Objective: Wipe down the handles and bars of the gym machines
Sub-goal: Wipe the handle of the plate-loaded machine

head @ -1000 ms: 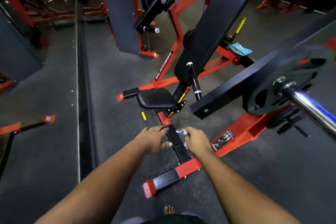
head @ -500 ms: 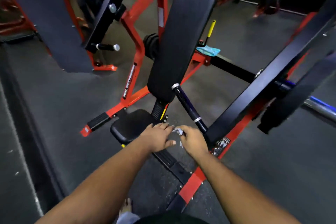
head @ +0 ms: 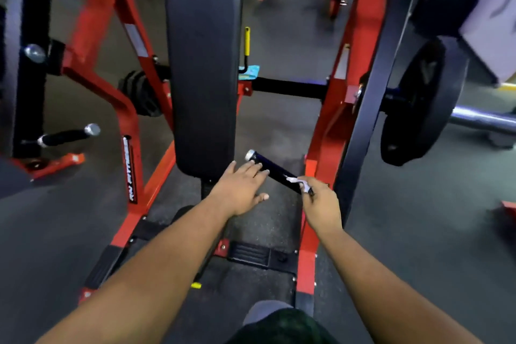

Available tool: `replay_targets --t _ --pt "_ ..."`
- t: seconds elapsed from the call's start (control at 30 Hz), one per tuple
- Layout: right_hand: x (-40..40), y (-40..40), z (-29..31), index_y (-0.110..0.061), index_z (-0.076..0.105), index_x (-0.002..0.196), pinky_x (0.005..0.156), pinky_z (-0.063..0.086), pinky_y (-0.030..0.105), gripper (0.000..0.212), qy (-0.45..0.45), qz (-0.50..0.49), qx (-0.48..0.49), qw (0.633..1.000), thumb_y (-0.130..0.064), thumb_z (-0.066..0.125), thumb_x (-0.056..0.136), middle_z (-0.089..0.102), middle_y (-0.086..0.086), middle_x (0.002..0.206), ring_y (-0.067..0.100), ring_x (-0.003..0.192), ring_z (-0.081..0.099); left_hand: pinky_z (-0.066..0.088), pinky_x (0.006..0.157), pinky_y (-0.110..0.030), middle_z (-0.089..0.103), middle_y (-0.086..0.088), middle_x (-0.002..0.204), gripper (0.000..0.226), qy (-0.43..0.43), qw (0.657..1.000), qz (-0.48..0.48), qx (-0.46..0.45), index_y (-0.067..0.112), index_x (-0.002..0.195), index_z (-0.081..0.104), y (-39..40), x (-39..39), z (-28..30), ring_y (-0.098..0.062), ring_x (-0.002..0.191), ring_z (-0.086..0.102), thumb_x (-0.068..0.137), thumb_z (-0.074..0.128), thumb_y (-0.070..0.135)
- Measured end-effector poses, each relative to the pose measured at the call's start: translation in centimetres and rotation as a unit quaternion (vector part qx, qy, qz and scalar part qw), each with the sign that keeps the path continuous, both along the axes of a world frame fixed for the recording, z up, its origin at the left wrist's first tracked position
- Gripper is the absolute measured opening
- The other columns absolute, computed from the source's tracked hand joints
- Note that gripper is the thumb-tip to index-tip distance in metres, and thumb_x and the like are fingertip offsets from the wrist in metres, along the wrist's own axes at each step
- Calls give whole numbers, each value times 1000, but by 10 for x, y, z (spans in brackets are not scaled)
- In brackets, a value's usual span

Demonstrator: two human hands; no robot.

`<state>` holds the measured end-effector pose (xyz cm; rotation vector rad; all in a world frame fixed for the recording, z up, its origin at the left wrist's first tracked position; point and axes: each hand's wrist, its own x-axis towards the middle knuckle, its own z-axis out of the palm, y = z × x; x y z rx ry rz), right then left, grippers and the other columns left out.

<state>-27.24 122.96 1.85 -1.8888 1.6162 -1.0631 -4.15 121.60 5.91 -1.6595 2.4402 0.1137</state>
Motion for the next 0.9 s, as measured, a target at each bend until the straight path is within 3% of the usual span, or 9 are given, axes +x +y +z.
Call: replay_targets --t 0.17,0.27,0.33,0.4,0.5,0.6,0.67,0.8,0.9 --pt "14 -26 -18 -24 70 122 92 34 3 31 20 -48 -16 999 -9 49 104 66 -13 114 -5 101 53 11 125 -59 7 -2 173 68 -44 996 -62 -50 22 164 11 -47 14 -10 -20 159 2 108 33 53" --pt "29 -45 -48 -17 62 136 115 36 34 48 90 -30 38 995 0 48 94 64 3 132 20 126 55 10 124 -61 7 -1 173 66 -66 994 -72 -46 22 165 9 -73 28 -21 -20 159 2 109 30 50" --pt "43 -45 -66 -10 53 146 125 22 48 59 163 -37 77 983 2 52 88 55 10 146 29 140 45 8 125 -61 6 0 173 65 -63 994 -82 -18 23 165 6 -86 37 -26 -18 159 1 109 30 49" --pt "59 -40 -70 -6 44 151 126 5 44 64 163 -41 96 981 -2 48 88 42 12 158 28 150 32 5 126 -60 4 3 173 65 -42 994 -101 6 24 165 5 -98 46 -30 -16 159 1 110 31 47" --pt "67 -38 -75 -6 43 153 126 0 34 72 129 -40 91 987 -13 25 83 39 11 159 26 152 29 3 126 -58 7 5 173 64 1 990 -142 6 25 165 9 -107 58 -34 -14 159 4 110 34 44" --pt "60 -44 -82 -3 51 145 124 1 29 67 148 -76 79 983 -10 30 82 51 16 150 32 142 44 6 126 -59 12 3 172 63 25 981 -192 -15 22 165 11 -116 69 -44 -15 159 9 110 35 41" --pt "64 -46 -85 -1 54 142 124 6 33 64 154 -119 74 978 -2 41 79 54 18 147 36 139 48 6 126 -58 12 2 172 63 31 975 -220 -26 21 165 10 -122 74 -47 -16 159 9 110 34 40" --pt "111 -49 -76 -1 52 144 121 26 50 62 123 -165 59 977 -2 42 83 52 16 149 33 143 43 3 127 -57 6 1 173 64 24 964 -263 -24 19 165 5 -130 81 -47 -16 159 6 111 32 41" --pt "153 -50 -62 -6 45 150 123 23 38 65 80 -182 57 978 7 48 86 41 6 157 20 149 31 -2 125 -56 0 2 173 66 19 953 -301 -17 19 165 -2 -139 94 -46 -15 159 1 110 29 41"
